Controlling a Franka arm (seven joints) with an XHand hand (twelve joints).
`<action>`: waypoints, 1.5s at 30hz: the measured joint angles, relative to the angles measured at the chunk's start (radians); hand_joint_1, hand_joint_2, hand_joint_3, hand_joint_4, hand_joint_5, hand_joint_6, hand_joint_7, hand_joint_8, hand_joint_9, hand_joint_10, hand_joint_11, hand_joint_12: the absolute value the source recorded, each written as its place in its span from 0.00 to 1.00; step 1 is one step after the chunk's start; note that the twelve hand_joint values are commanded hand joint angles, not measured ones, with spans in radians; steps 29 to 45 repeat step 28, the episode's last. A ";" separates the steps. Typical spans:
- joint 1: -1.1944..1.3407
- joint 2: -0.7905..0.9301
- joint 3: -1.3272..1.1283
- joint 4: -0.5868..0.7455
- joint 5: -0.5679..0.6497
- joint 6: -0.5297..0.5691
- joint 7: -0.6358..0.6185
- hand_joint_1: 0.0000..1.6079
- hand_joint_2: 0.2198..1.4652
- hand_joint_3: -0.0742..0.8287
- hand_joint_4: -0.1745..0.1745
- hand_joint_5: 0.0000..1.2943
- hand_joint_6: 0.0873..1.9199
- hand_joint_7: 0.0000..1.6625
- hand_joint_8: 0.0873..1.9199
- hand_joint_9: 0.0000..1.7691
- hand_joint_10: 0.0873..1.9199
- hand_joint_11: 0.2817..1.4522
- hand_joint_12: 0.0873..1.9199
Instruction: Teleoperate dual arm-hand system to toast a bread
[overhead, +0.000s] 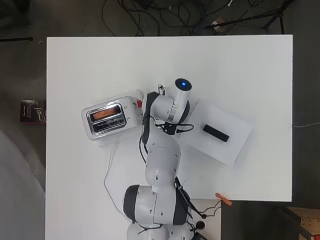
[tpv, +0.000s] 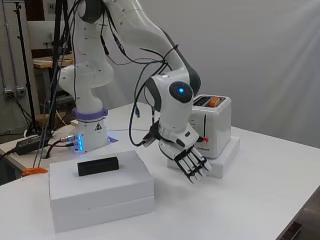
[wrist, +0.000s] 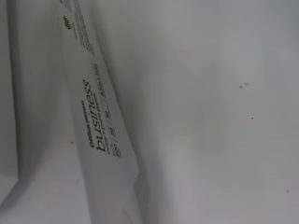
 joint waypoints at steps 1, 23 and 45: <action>-0.001 0.003 0.001 0.004 0.000 -0.003 0.009 0.06 0.66 0.10 0.46 0.08 0.00 0.21 0.00 0.26 0.00 0.15 0.00; 0.026 -0.637 0.189 0.028 -0.215 -0.108 0.126 0.00 0.73 0.07 0.25 0.18 0.00 0.14 0.00 0.18 0.00 0.10 0.00; 0.026 -0.612 0.192 0.032 -0.230 -0.139 0.104 0.00 0.72 0.07 0.29 0.21 0.00 0.14 0.00 0.17 0.00 0.09 0.00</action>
